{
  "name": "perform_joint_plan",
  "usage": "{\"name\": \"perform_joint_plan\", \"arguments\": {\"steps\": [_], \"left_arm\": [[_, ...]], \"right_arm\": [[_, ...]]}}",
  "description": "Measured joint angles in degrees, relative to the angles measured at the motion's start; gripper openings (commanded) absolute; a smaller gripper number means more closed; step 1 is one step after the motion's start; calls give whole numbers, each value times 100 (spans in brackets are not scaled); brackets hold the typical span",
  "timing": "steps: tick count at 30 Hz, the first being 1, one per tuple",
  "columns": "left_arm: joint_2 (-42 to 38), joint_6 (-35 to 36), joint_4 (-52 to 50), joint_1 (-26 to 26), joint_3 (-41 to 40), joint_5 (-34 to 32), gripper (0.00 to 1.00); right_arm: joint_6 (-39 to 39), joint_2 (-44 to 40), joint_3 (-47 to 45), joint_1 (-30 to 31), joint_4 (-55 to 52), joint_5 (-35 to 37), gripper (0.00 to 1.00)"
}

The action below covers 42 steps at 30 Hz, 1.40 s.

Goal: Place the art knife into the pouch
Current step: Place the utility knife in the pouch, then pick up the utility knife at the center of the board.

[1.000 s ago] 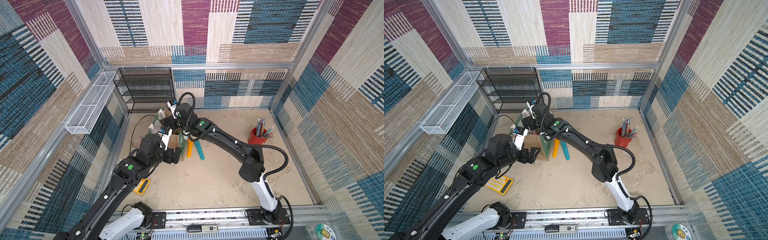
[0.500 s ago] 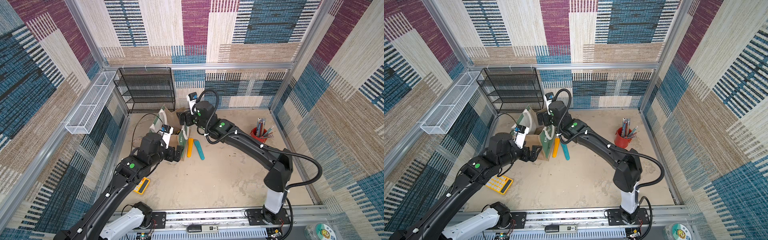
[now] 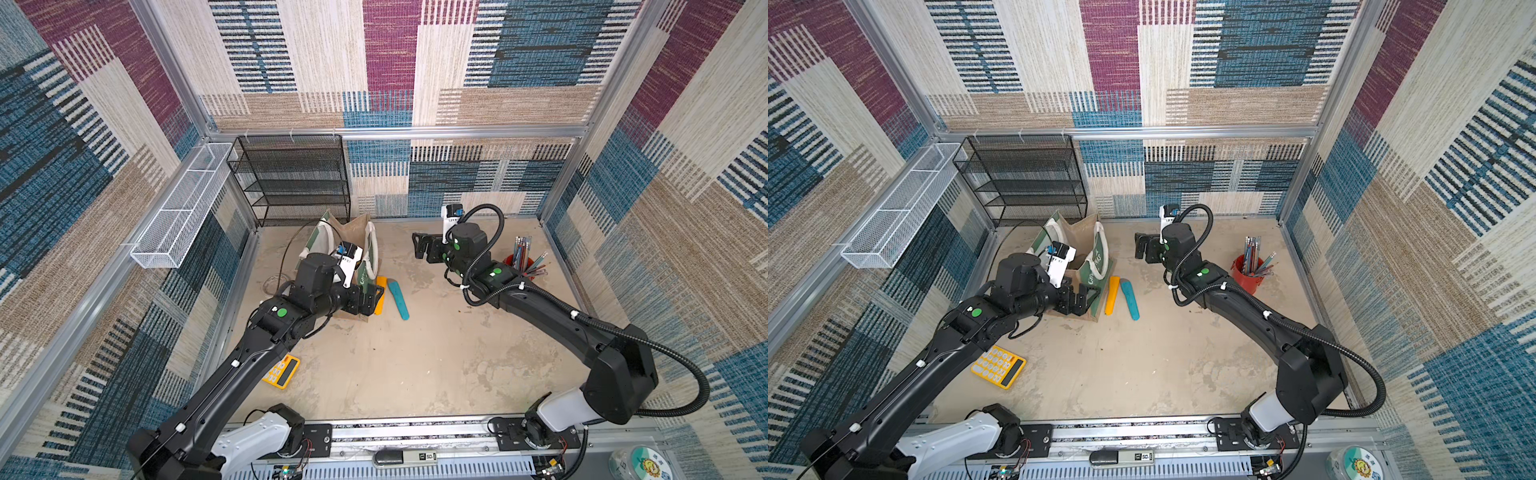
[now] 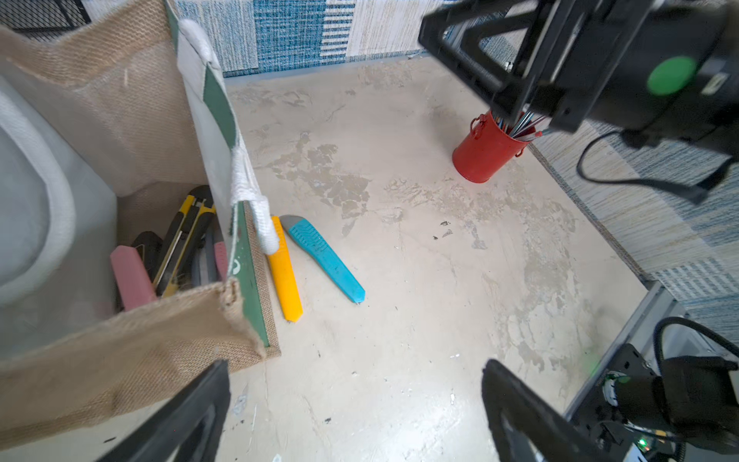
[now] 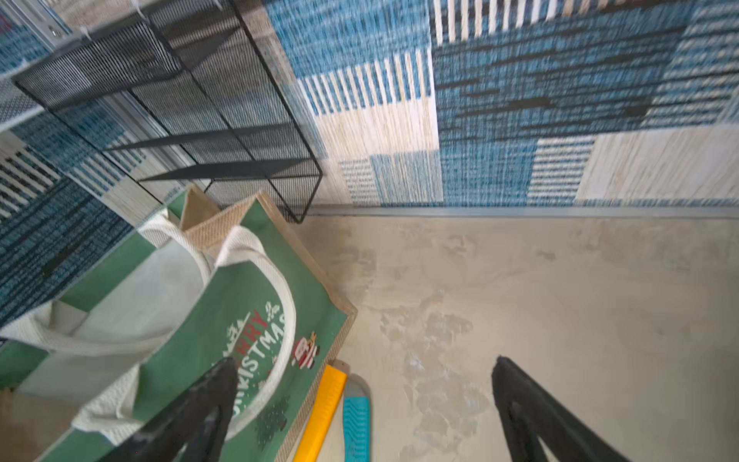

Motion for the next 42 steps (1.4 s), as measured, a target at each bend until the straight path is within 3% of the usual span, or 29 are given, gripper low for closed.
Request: {"name": "perform_joint_plan", "arguments": {"steps": [6,14,26,34,42], "left_arm": [[424,-136,146,-7,92,562,95],[621,-122,151,-4,133,876,91],[348,83,168,-4,-131,916,91],[328,278,79,-4,2,726,92],[221,503,-2,0,15,466,93]], "right_arm": [[136,684,-280,-109,20,-614,89],[199,1718,-184,-144,101,-1440,66],[4,3141,828,-144,-63,-2328,55],[-81,3405,977,-144,-326,-2227,49],[-98,3460,986,-142,-374,-2240,49]]}}
